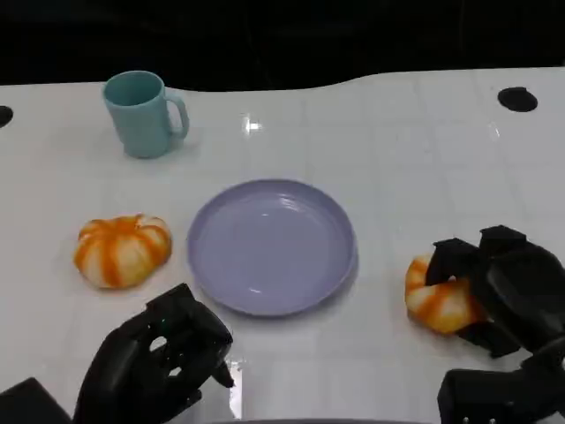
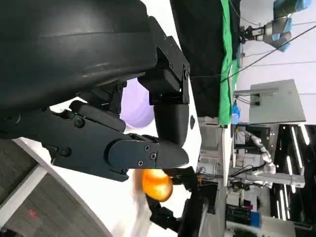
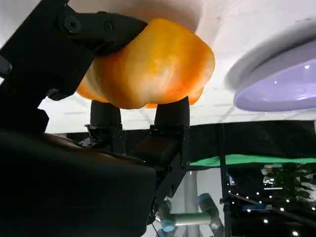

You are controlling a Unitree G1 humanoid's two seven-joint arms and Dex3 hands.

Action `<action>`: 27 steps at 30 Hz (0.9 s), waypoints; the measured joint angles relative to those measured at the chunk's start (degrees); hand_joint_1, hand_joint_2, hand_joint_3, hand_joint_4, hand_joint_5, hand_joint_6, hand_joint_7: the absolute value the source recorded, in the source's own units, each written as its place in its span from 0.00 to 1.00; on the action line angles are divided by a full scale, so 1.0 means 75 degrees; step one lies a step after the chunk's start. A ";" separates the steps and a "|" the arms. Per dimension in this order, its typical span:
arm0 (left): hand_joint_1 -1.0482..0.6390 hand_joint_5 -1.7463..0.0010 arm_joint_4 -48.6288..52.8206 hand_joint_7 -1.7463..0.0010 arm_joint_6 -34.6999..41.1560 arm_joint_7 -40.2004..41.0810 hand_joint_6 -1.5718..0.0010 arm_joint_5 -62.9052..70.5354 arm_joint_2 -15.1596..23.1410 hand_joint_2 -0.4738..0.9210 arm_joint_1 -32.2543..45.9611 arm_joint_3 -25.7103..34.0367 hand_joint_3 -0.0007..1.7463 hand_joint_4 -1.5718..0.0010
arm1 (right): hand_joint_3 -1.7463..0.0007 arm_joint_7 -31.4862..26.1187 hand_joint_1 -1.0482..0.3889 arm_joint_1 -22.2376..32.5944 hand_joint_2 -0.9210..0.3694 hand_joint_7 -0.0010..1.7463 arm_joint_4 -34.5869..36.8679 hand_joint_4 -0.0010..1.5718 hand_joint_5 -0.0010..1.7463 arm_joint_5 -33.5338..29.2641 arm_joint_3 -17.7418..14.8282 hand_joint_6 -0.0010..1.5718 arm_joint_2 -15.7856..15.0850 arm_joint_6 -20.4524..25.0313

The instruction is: Grasp the bread from the table and place it into the plate.

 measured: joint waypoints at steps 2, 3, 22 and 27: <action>0.28 0.00 -0.0010 0.15 0.0000 0.0000 0.64 0.0000 -0.0003 1.00 0.0033 -0.0001 0.19 0.60 | 0.24 -0.0021 0.66 -0.0064 0.49 0.91 -0.0003 0.62 1.00 0.0112 -0.0011 0.52 0.0000 -0.0118; 0.28 0.00 -0.0015 0.15 0.0001 0.0001 0.64 0.0001 -0.0004 1.00 0.0041 -0.0002 0.19 0.60 | 0.23 -0.0020 0.66 -0.0099 0.49 0.91 -0.0008 0.62 1.00 0.0214 -0.0028 0.52 0.0001 -0.0231; 0.30 0.00 -0.0129 0.15 0.0002 0.0001 0.64 -0.0001 -0.0026 1.00 0.0091 -0.0042 0.19 0.61 | 0.13 0.1637 0.64 -0.1095 0.54 1.00 -0.0436 0.63 1.00 0.1992 -0.0348 0.47 0.0937 -0.0836; 0.29 0.00 -0.0150 0.14 0.0001 0.0000 0.64 0.0005 -0.0028 1.00 0.0114 -0.0067 0.19 0.61 | 0.14 0.1924 0.63 -0.1546 0.54 1.00 -0.0208 0.63 1.00 0.2130 -0.0277 0.46 0.1432 -0.0833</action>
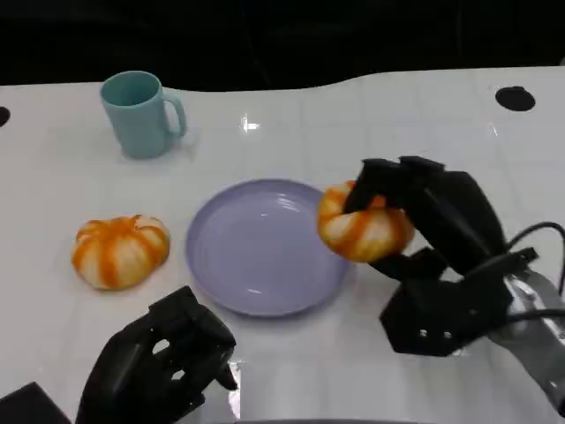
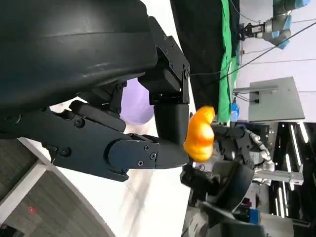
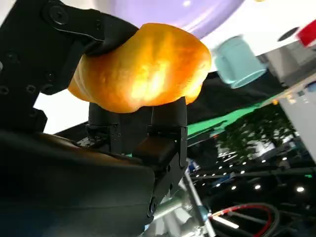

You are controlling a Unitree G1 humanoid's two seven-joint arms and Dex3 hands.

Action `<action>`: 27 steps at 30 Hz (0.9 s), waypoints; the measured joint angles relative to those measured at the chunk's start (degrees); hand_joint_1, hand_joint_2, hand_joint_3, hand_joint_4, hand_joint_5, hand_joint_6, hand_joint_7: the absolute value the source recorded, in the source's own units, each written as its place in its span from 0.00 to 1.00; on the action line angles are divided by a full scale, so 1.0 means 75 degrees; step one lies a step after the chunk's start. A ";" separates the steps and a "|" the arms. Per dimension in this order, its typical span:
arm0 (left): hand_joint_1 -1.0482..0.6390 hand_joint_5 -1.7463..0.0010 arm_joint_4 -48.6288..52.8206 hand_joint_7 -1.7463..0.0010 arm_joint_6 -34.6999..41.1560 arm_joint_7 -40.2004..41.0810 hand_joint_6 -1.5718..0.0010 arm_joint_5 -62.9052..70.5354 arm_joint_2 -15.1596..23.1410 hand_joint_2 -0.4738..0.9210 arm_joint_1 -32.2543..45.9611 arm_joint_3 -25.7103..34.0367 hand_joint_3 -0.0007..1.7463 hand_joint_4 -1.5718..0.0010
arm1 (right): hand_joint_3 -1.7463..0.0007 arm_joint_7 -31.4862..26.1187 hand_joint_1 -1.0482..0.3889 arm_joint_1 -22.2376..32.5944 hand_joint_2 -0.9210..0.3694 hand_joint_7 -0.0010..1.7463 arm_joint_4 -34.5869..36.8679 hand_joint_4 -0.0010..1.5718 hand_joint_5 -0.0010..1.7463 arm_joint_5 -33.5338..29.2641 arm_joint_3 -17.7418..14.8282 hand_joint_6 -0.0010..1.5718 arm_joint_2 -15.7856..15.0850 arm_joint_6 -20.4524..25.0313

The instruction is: Grasp the bread from the table and place it into the plate.

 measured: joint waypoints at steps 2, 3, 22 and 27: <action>0.29 0.00 -0.0020 0.14 0.0003 0.0000 0.64 -0.0005 0.0003 1.00 0.0008 -0.0004 0.19 0.61 | 0.15 0.0075 0.62 -0.0184 0.54 0.99 0.0196 0.63 1.00 -0.0002 0.0056 0.47 0.0209 0.0003; 0.29 0.00 -0.0047 0.14 0.0010 0.0000 0.64 -0.0009 0.0004 1.00 0.0014 -0.0005 0.19 0.61 | 0.15 0.0085 0.62 -0.0275 0.54 0.99 0.0322 0.63 1.00 -0.0008 0.0084 0.47 0.0301 -0.0004; 0.29 0.00 -0.0141 0.14 0.0080 0.0000 0.65 -0.0014 0.0005 1.00 0.0070 -0.0085 0.19 0.62 | 0.53 -0.0394 0.58 -0.2250 0.28 0.32 0.3764 0.41 0.74 -0.0158 0.0623 0.49 0.1622 -0.0004; 0.28 0.00 -0.0141 0.14 0.0077 0.0000 0.65 -0.0010 0.0006 1.00 0.0070 -0.0087 0.18 0.61 | 0.81 0.0086 0.45 -0.2359 0.09 0.02 0.3778 0.19 0.24 -0.0204 0.0733 0.35 0.1604 0.0311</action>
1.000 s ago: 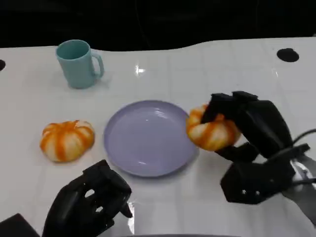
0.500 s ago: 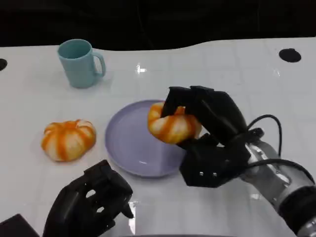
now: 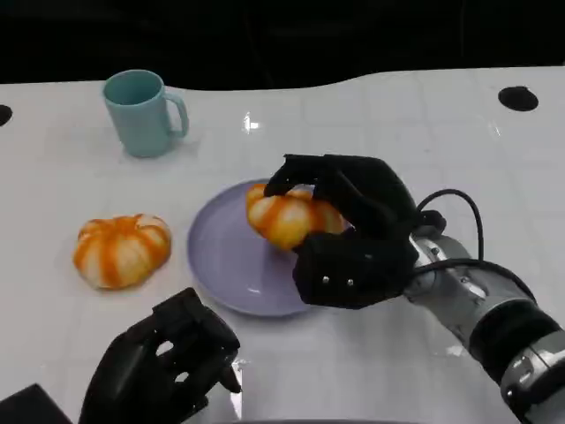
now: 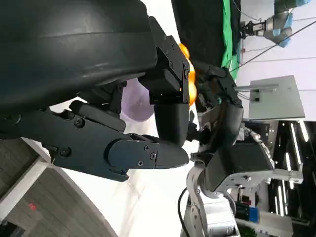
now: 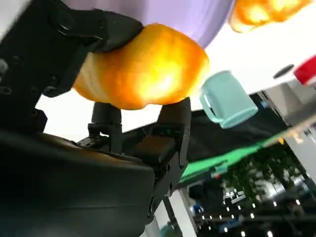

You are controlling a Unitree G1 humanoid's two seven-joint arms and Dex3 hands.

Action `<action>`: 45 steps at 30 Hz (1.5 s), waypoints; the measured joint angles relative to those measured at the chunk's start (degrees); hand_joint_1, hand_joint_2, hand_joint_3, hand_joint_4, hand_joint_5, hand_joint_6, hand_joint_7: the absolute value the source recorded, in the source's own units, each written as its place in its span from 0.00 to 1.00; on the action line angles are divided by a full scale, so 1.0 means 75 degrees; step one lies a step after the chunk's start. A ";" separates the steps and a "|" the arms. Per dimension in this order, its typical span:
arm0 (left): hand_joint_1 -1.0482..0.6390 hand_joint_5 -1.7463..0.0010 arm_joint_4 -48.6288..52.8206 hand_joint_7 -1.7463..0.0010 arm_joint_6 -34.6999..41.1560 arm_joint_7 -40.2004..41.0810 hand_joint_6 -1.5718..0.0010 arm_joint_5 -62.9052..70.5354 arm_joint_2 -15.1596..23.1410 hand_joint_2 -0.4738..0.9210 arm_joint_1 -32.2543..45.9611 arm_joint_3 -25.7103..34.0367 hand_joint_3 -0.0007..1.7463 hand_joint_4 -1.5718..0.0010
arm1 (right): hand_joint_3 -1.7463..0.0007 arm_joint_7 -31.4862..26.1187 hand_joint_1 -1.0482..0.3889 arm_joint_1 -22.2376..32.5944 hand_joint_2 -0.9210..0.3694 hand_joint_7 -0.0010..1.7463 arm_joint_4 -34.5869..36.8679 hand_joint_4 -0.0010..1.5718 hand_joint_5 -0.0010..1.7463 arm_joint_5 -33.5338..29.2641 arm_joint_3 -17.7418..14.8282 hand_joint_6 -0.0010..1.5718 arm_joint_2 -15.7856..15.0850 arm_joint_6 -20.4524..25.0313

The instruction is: Grasp the bread from the table and place it into the plate.

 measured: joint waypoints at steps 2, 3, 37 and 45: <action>0.28 0.00 0.0000 0.14 0.0000 0.0000 0.65 0.0002 0.0000 1.00 0.0000 -0.0005 0.18 0.61 | 0.88 0.0284 0.39 -0.0014 0.02 0.01 -0.0056 0.10 0.22 -0.0085 0.0149 0.28 -0.0057 0.0116; 0.28 0.00 0.0000 0.14 0.0000 0.0000 0.65 0.0002 0.0000 1.00 0.0000 -0.0006 0.18 0.61 | 0.89 0.0454 0.36 -0.0015 0.01 0.00 -0.0113 0.06 0.22 -0.0124 0.0212 0.25 -0.0083 0.0205; 0.28 0.00 -0.0004 0.15 -0.0051 0.0003 0.64 0.0021 0.0002 1.00 -0.0033 -0.0037 0.19 0.61 | 0.92 0.2798 0.32 0.2466 0.00 0.03 -0.4991 0.07 0.39 0.0514 -0.0127 0.24 -0.1821 0.0256; 0.30 0.00 -0.0028 0.15 -0.0017 0.0007 0.65 0.0065 0.0011 1.00 -0.0050 -0.0042 0.20 0.61 | 0.96 0.2663 0.42 0.3774 0.01 0.08 -0.6195 0.24 0.46 0.0659 -0.0654 0.37 -0.2254 -0.0216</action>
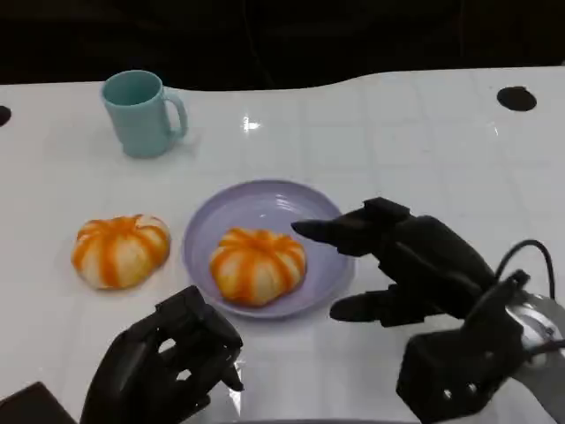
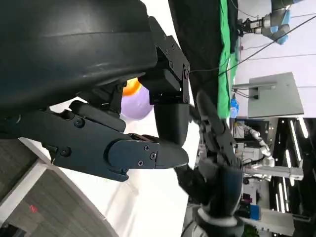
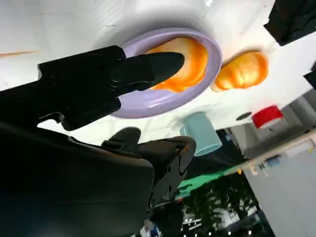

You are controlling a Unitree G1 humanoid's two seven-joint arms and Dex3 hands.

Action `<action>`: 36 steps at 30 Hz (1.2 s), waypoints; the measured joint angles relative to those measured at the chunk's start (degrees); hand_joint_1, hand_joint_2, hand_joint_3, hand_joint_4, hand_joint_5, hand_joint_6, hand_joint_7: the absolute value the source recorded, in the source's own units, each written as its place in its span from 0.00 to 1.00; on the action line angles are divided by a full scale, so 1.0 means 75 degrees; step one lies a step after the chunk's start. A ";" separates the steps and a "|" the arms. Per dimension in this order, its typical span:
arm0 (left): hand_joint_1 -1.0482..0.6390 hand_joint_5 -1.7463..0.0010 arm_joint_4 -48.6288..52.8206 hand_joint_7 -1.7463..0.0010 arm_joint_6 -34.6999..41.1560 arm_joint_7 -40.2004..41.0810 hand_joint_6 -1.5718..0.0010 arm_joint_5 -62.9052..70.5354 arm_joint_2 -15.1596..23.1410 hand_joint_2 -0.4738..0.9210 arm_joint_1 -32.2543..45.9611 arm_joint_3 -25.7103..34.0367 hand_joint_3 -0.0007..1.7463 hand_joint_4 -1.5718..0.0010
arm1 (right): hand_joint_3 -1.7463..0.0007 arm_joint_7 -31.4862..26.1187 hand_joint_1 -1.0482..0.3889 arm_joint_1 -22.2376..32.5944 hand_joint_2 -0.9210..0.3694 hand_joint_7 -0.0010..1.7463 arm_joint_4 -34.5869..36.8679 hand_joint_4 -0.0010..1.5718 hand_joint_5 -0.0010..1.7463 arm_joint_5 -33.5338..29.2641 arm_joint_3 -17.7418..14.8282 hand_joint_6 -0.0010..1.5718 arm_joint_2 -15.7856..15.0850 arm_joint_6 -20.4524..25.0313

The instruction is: Grasp the bread from the table and place it into the plate.

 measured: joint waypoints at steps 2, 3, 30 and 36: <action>0.30 0.00 -0.0005 0.14 0.0000 0.0000 0.65 -0.0003 -0.0001 1.00 -0.0005 -0.0003 0.20 0.61 | 0.96 -0.0020 0.46 0.0301 0.01 0.10 -0.0275 0.29 0.52 0.0145 -0.0153 0.42 -0.0069 -0.0125; 0.29 0.00 -0.0010 0.14 -0.0001 0.0000 0.65 -0.0004 -0.0001 1.00 -0.0003 -0.0001 0.20 0.61 | 0.96 -0.0019 0.47 0.0492 0.01 0.10 -0.0426 0.30 0.55 0.0230 -0.0241 0.43 -0.0094 -0.0174; 0.28 0.00 -0.0205 0.14 0.0137 0.0002 0.64 -0.0002 0.0017 1.00 0.0098 0.0059 0.19 0.61 | 0.19 -0.0576 0.69 0.2882 0.51 0.85 -0.1582 0.52 1.00 0.0876 -0.1460 0.46 -0.0225 -0.0876; 0.30 0.00 -0.0103 0.15 -0.0062 -0.0007 0.64 0.0026 0.0034 1.00 0.0112 0.0104 0.18 0.60 | 0.19 -0.0504 0.72 0.3295 0.52 0.84 -0.1798 0.51 1.00 0.0853 -0.1539 0.45 -0.0228 -0.0888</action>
